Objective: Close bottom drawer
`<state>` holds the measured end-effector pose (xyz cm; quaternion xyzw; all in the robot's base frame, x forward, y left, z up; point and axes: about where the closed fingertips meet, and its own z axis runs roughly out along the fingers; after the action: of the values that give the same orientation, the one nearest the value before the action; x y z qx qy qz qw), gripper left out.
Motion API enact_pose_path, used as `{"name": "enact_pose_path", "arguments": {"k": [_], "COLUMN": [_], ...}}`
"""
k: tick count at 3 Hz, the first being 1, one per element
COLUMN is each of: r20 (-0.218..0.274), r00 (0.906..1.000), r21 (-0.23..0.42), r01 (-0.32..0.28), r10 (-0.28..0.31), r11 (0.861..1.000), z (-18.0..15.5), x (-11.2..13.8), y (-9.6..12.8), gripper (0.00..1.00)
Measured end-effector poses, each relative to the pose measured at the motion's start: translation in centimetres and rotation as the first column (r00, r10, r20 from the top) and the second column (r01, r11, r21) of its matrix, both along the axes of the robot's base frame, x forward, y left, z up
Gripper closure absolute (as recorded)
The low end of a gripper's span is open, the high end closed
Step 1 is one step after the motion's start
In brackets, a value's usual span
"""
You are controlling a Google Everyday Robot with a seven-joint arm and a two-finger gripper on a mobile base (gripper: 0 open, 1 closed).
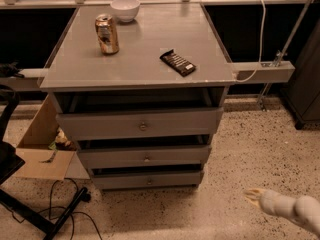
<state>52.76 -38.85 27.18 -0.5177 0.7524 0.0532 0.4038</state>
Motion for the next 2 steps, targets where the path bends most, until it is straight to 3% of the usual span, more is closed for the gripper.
{"name": "enact_pose_path", "arguments": {"k": [1, 2], "r20": [0.024, 0.121], "r00": [0.9952, 0.9924], "r21": [-0.116, -0.277], "r01": [0.097, 0.011], "r10": [-0.095, 0.023], "r11": [0.988, 0.961], "z": [8.2, 21.4], "x": [-5.3, -8.6], "y": [-6.3, -4.1], "gripper": [1.0, 1.0]}}
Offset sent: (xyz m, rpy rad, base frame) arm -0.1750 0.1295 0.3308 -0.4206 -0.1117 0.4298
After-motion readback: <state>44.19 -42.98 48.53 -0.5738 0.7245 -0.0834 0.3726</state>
